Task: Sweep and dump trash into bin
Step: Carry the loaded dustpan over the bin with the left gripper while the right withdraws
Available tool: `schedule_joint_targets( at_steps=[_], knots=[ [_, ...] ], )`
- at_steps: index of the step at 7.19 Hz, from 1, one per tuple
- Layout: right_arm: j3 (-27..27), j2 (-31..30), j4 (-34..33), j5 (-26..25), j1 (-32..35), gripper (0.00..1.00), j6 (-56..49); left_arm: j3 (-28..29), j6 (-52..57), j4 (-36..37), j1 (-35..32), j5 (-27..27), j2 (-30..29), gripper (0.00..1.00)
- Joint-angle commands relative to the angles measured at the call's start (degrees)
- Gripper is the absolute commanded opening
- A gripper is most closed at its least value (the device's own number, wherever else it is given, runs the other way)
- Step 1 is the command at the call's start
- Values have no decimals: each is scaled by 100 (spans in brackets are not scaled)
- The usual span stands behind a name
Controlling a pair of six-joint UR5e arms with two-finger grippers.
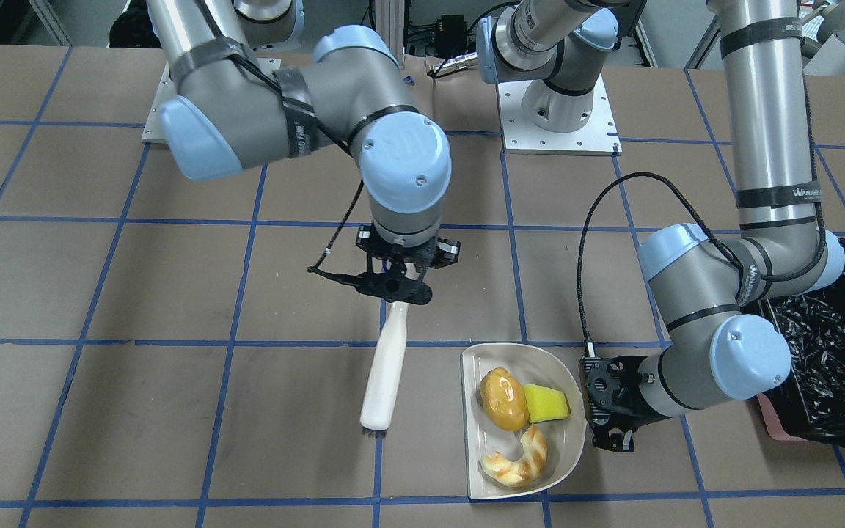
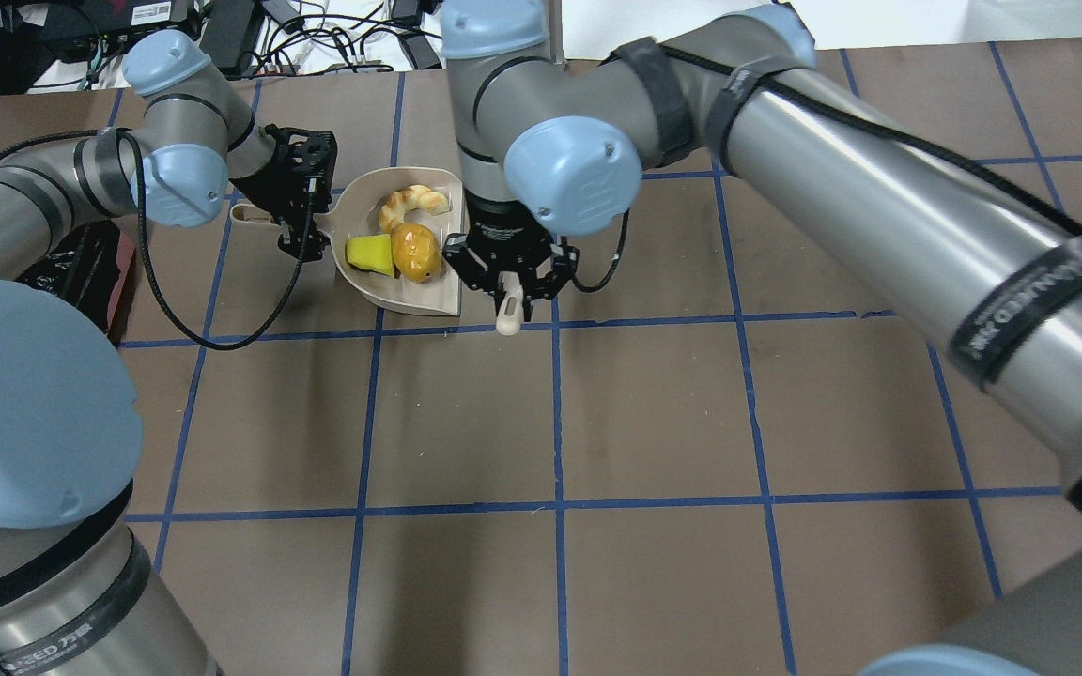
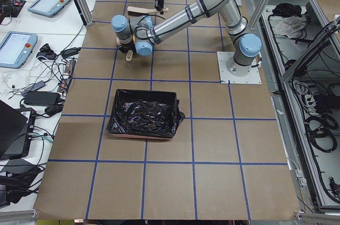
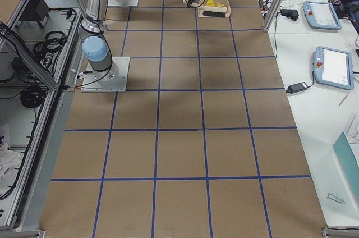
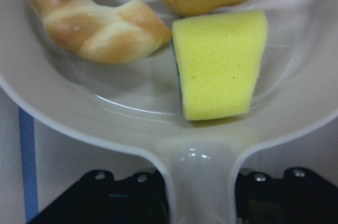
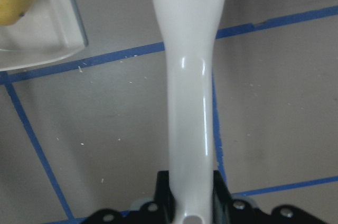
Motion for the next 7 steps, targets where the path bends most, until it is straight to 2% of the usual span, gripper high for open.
schedule_joint_targets(
  at_steps=[1,3,5,7],
  knots=[
    [1041,-1002,126,-317,-1188,0,-1189,0,-2,-291,191,-539,103,0],
    [1527,-1408,126,-642,-2245,0,-2456,0,7,-329,305,-586,130,0],
    [1573,-1419,99,-820,-2896,0,-3424,26,7,-433,568,-805,270,0],
    [1852,-1418,-5,-908,-3696,0,-4567,219,68,-976,911,-884,568,0]
  ],
)
